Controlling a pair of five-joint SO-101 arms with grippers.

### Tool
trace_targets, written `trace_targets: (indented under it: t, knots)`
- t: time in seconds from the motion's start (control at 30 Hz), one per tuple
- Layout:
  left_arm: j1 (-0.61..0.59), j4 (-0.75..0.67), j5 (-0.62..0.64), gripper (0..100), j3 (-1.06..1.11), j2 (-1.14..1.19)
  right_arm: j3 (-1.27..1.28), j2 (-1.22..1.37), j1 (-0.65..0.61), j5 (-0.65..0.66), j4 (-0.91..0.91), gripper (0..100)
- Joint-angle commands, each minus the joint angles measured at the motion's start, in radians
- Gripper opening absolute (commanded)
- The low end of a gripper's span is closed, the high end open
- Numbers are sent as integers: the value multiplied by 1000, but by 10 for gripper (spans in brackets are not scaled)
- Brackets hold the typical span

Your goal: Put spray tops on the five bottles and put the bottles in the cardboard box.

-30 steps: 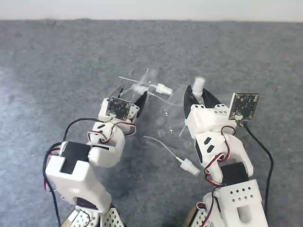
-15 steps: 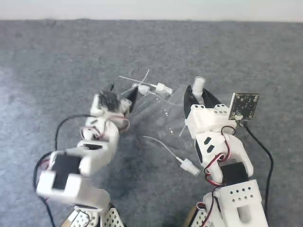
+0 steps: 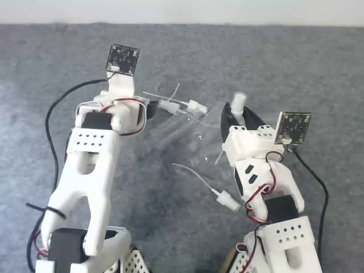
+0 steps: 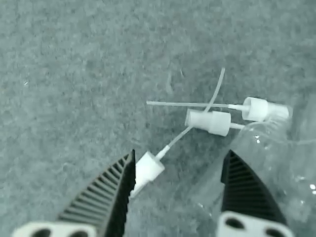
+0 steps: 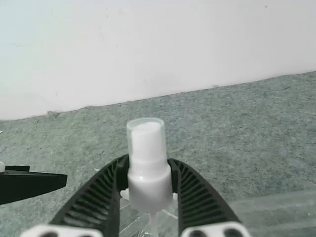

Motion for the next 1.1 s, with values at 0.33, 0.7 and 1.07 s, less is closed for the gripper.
trace_targets:
  t: [0.33,0.7,1.07]
  knots:
    - [29,249,-169,265,-265,71,-20,-28,147,-6,-22,9]
    - [163,715,-330,265,-819,451,-21,-30,346,-6,-22,9]
    - [252,904,-425,265,-1333,873,-31,-30,357,-6,-22,9]
